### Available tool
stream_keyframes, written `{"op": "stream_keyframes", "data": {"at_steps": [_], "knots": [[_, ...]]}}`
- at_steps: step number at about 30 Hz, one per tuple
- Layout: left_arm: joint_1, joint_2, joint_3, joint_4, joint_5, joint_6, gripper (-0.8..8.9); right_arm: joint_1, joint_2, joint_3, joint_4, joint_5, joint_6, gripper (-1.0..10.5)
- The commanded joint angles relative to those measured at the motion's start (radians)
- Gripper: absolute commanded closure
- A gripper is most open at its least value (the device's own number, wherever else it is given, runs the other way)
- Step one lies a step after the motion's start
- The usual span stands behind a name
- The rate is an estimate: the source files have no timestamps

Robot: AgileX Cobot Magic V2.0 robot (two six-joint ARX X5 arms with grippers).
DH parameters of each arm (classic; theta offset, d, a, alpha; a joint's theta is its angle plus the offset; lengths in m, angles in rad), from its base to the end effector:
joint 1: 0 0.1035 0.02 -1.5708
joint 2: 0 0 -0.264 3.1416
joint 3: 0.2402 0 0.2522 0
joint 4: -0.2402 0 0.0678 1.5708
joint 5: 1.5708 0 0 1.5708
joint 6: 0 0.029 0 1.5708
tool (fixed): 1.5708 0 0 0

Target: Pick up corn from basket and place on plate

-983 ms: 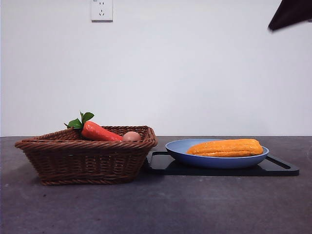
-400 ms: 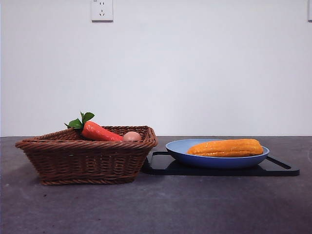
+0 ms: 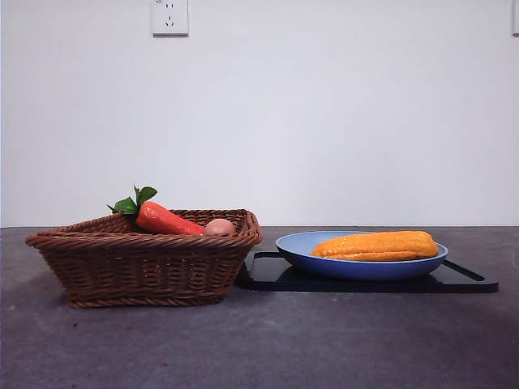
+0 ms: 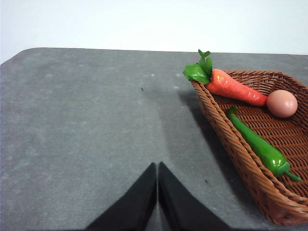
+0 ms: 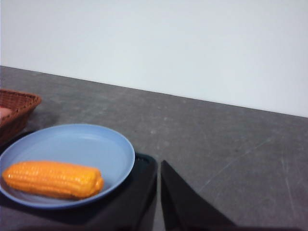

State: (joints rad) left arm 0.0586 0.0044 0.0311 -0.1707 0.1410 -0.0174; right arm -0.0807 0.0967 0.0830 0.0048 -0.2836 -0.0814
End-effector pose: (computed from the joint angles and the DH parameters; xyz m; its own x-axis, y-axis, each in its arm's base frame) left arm 0.0949 0.0015 0.1573 0.9864 -0.0829 -0.1421 0.0784 0.9962 -0.0374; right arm 0.0990 0.0001 0.1848 0.9794 0.2015 -0.0085 -0.2016 0.9763 -0.0788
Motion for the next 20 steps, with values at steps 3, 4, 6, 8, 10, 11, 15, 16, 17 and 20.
{"op": "stream_keyframes", "data": {"at_steps": [3, 4, 6, 8, 10, 11, 15, 16, 17, 20], "knots": [[0.002, -0.001, -0.028, 0.010, 0.004, -0.002, 8.05, -0.001, -0.028, -0.023, -0.009, 0.004, 0.004, 9.4], [0.002, -0.001, -0.028, 0.010, 0.004, -0.002, 8.05, 0.000, -0.033, -0.026, -0.013, 0.004, 0.004, 9.4], [0.002, -0.001, -0.028, 0.010, 0.004, -0.003, 8.05, 0.000, -0.047, -0.037, -0.029, 0.005, 0.004, 9.4], [0.002, -0.001, -0.028, 0.010, 0.004, -0.002, 8.05, 0.001, -0.064, -0.050, -0.048, 0.004, 0.005, 9.4], [0.002, -0.001, -0.028, 0.010, 0.004, -0.002, 8.05, 0.001, -0.087, -0.069, -0.066, 0.004, 0.016, 9.4], [0.002, -0.001, -0.028, 0.010, 0.004, -0.002, 8.05, 0.001, -0.094, -0.073, -0.091, 0.005, 0.022, 9.4], [0.002, -0.001, -0.028, 0.010, 0.004, -0.002, 8.05, 0.003, -0.093, -0.073, -0.164, 0.004, 0.028, 9.4], [0.002, -0.001, -0.028, 0.010, 0.004, -0.002, 8.05, 0.003, -0.093, -0.073, -0.166, 0.004, 0.030, 9.4], [0.002, -0.001, -0.028, 0.010, 0.004, -0.002, 8.05, 0.003, -0.093, -0.073, -0.164, 0.002, 0.029, 9.4], [0.002, -0.001, -0.028, 0.011, 0.004, -0.002, 8.05, 0.003, -0.093, -0.073, -0.164, 0.000, 0.029, 9.4]]}}
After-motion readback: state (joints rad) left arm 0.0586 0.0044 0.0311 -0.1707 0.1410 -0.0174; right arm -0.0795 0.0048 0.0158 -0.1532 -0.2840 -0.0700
